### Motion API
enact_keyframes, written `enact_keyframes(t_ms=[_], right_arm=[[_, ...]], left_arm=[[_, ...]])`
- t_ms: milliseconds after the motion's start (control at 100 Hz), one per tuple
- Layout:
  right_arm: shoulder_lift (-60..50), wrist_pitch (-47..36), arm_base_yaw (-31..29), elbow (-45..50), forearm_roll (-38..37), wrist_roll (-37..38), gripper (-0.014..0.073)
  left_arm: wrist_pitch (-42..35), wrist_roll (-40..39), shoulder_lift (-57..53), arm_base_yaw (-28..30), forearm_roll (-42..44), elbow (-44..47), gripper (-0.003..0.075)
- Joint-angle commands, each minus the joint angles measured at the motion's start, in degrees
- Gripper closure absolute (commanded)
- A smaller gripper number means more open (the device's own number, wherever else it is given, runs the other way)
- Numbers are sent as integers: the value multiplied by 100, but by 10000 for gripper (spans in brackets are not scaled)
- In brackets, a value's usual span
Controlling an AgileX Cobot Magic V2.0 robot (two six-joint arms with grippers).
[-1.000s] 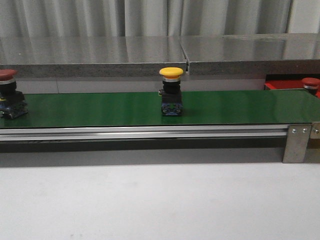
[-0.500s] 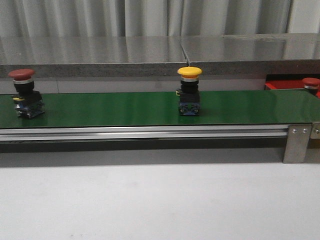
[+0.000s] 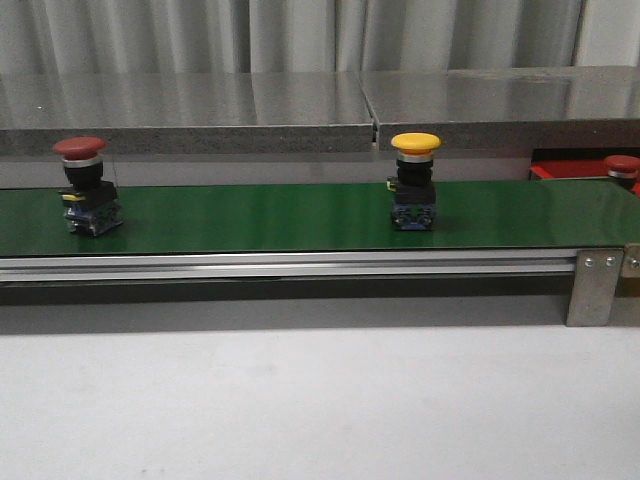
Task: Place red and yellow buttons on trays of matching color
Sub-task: 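Move the right gripper down onto the yellow button on the belt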
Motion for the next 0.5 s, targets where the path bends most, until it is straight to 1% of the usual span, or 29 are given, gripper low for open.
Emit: enact_keyframes(t_ms=[0, 160, 490], right_arm=[[328, -18, 95, -510, 128, -32, 1], [1186, 165, 210, -1163, 159, -32, 1], [2855, 799, 210, -2557, 195, -32, 1]], left_arm=[[-345, -16, 14, -53, -153, -153, 739], [-345, -16, 14, -53, -153, -153, 739], [-345, -16, 14, -53, -153, -153, 739]])
